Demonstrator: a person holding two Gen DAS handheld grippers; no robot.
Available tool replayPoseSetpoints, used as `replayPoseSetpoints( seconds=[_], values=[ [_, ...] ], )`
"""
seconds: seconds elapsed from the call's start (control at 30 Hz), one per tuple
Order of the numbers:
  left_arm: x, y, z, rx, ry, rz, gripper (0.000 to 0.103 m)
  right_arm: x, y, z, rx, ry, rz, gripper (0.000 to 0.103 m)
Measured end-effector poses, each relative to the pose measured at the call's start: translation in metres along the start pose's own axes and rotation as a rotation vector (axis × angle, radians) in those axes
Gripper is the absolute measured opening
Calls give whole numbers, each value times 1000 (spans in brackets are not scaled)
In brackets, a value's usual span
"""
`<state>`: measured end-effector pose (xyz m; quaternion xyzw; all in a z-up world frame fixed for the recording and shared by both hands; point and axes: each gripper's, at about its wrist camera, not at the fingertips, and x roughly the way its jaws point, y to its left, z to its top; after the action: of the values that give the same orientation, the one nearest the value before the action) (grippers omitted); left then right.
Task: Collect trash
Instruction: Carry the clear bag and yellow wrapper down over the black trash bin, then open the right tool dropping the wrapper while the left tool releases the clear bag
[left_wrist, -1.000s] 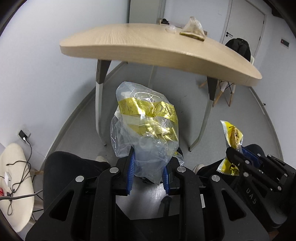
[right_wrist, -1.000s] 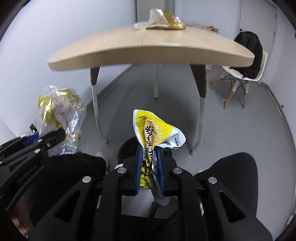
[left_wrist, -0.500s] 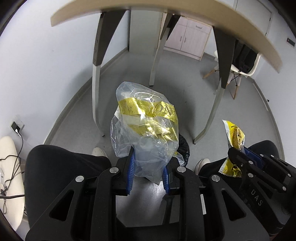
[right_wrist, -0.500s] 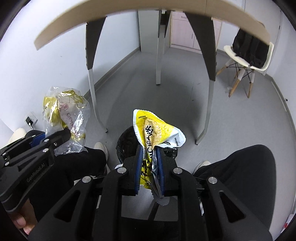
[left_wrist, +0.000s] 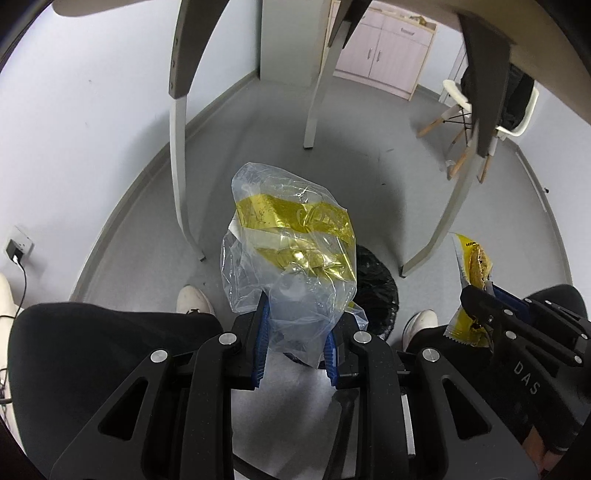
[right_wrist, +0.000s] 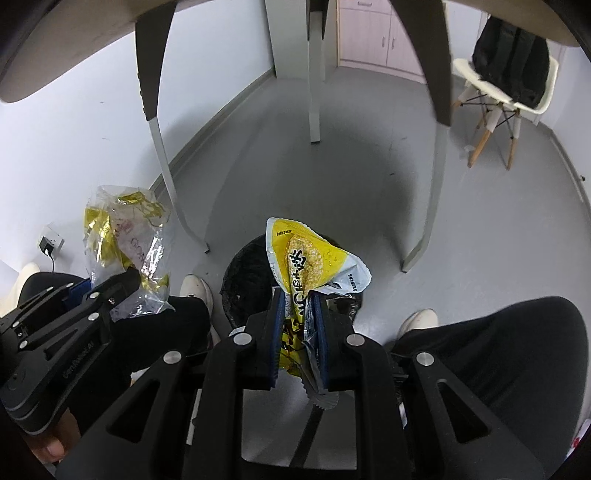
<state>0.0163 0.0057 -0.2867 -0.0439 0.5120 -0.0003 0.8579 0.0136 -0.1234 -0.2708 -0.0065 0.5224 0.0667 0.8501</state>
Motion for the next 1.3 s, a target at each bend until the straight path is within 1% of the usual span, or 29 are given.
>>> replayPoseSetpoints(
  seconds=[0.1,0.27,0.53,0.63,0.73,0.8,0.93,1.0,1.03,1.1,1.13,1.2,1.27,1.3],
  values=[
    [12,3,4,-10,10,4,24,15,3,8,-16,14,-13,16],
    [31,9,18,-25,18,14,24,38,9,22,-24,27,-11,16],
    [49,20,23,-47,23,42,24,72,13,39,-30,54,-8,16],
    [57,24,24,-55,35,48,24,81,15,42,-39,65,-9,17],
    [63,27,26,-58,43,54,25,92,19,46,-52,81,-3,21],
    [65,28,26,-58,49,55,25,99,22,47,-63,86,-6,30],
    [69,29,28,-63,57,55,25,107,25,49,-79,85,-11,42],
    [70,26,29,-64,60,55,25,108,26,51,-82,81,-20,53],
    [70,25,29,-65,62,54,25,108,25,51,-82,76,-25,56],
    [72,25,31,-63,66,53,25,106,24,53,-75,66,-30,70],
    [72,23,31,-61,69,52,25,105,22,53,-71,60,-30,73],
    [74,20,30,-55,75,49,25,101,16,54,-57,46,-32,82],
    [75,18,28,-49,79,41,25,97,9,55,-35,37,-32,88],
    [76,15,28,-45,83,37,25,95,5,55,-25,31,-33,89]
  ],
)
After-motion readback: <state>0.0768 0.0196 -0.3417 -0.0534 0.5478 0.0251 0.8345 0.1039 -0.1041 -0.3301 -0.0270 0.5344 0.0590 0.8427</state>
